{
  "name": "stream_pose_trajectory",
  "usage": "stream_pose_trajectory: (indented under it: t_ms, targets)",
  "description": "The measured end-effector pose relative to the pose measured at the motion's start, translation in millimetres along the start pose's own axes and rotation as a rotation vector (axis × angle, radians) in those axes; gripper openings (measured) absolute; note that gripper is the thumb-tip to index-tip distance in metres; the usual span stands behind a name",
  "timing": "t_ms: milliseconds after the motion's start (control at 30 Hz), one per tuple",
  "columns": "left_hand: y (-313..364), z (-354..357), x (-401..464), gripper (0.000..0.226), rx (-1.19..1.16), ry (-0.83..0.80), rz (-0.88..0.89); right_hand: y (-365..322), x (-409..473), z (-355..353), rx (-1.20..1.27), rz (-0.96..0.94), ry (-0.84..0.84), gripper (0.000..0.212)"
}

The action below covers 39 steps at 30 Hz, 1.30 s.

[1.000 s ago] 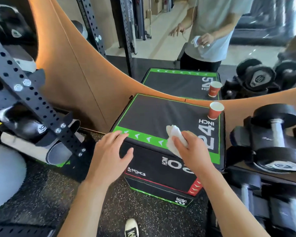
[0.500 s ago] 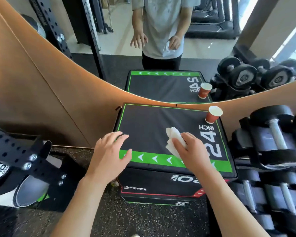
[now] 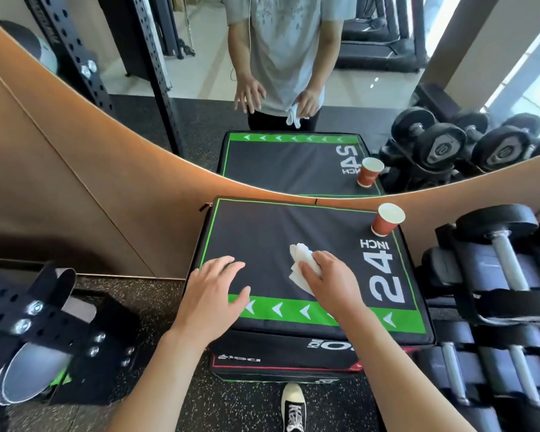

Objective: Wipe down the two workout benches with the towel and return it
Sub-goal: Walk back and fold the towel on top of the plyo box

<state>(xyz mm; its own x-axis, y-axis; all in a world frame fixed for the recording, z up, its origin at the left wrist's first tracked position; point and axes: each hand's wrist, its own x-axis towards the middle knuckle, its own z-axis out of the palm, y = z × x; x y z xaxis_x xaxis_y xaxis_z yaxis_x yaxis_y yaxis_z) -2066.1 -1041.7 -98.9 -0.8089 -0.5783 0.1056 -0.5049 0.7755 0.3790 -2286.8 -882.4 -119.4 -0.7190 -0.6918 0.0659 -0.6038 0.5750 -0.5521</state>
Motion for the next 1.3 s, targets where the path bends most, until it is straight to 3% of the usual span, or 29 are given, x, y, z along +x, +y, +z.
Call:
stream_pose_trajectory:
  t_ms: [367, 733, 900, 1100, 1300]
  targets:
    - [22, 58, 61, 0.049, 0.000, -0.102, -0.060, 62, 55, 53, -0.029, -0.070, -0.149, 0.028]
    - [48, 112, 97, 0.048, -0.009, -0.197, -0.041, 89, 77, 75, -0.041, -0.083, -0.289, 0.039]
    - [46, 121, 117, 0.048, -0.053, -0.186, -0.025, 97, 72, 55, 0.068, 0.007, -0.281, 0.048]
    - [53, 133, 140, 0.049, -0.087, -0.254, 0.121, 107, 63, 34, 0.186, 0.042, -0.309, 0.026]
    - [47, 142, 141, 0.025, -0.069, -0.274, 0.121, 106, 63, 25, 0.208, 0.047, -0.283, 0.019]
